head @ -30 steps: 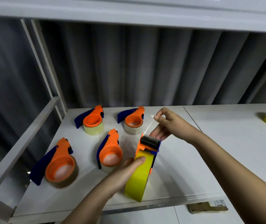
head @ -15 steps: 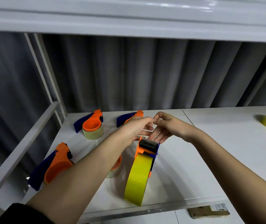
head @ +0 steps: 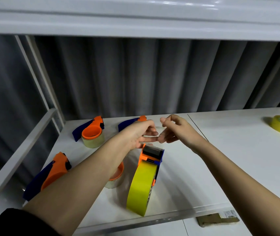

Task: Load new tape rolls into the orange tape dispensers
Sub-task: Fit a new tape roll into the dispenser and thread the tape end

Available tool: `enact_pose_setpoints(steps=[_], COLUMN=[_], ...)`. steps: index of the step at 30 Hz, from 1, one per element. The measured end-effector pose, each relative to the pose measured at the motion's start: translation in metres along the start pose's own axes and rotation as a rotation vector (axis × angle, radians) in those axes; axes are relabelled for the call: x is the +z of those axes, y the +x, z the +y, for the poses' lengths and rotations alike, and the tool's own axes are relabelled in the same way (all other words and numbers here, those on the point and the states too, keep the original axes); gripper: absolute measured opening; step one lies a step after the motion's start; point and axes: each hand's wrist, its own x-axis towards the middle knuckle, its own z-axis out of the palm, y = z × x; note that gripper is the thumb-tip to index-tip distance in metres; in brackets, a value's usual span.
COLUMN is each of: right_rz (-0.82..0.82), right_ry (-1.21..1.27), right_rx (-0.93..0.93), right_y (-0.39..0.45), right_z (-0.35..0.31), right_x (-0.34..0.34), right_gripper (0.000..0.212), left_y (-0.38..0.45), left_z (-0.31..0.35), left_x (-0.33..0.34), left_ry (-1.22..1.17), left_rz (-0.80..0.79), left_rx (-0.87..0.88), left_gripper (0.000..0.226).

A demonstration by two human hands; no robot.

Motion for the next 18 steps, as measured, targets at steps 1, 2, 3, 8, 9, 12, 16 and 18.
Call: enact_pose_setpoints(steps=[1,2,3,8,9,12,16,18], right_rz=[0.053,0.099,0.123,0.086,0.073,0.012,-0.094,-0.133], right_ry=[-0.025,-0.080,-0.145,-0.359,-0.388,-0.423,-0.372,-0.360], right_rx=[-0.022,-0.057,-0.094,-0.172,-0.155,-0.099,-0.061,-0.043], right_y=[0.001,0.001,0.002,0.005,0.005,0.007,0.006,0.007], right_z=[0.001,0.001,0.000,-0.007,-0.009,-0.014,-0.021,-0.021], right_x=[-0.002,-0.004,-0.006,-0.011,-0.011,-0.012,-0.012,-0.013], right_gripper=[0.034,0.031,0.028,0.026,0.027,0.029,0.025,0.024], left_y=[-0.001,-0.001,-0.002,-0.002,-0.003,-0.004,-0.005,-0.006], left_z=[0.000,0.000,0.000,-0.001,-0.001,-0.001,-0.002,-0.002], left_x=[0.000,0.000,0.000,0.001,0.002,0.001,0.000,0.000], left_ry=[-0.009,-0.010,-0.006,-0.001,-0.003,-0.005,0.000,-0.001], left_rz=[-0.001,-0.002,-0.002,0.000,-0.001,0.002,0.004,0.003], left_rx=[-0.002,-0.002,-0.002,0.003,0.003,0.009,0.019,0.022], left_gripper=[0.022,0.022,0.022,0.025,0.025,0.025,0.024,0.024])
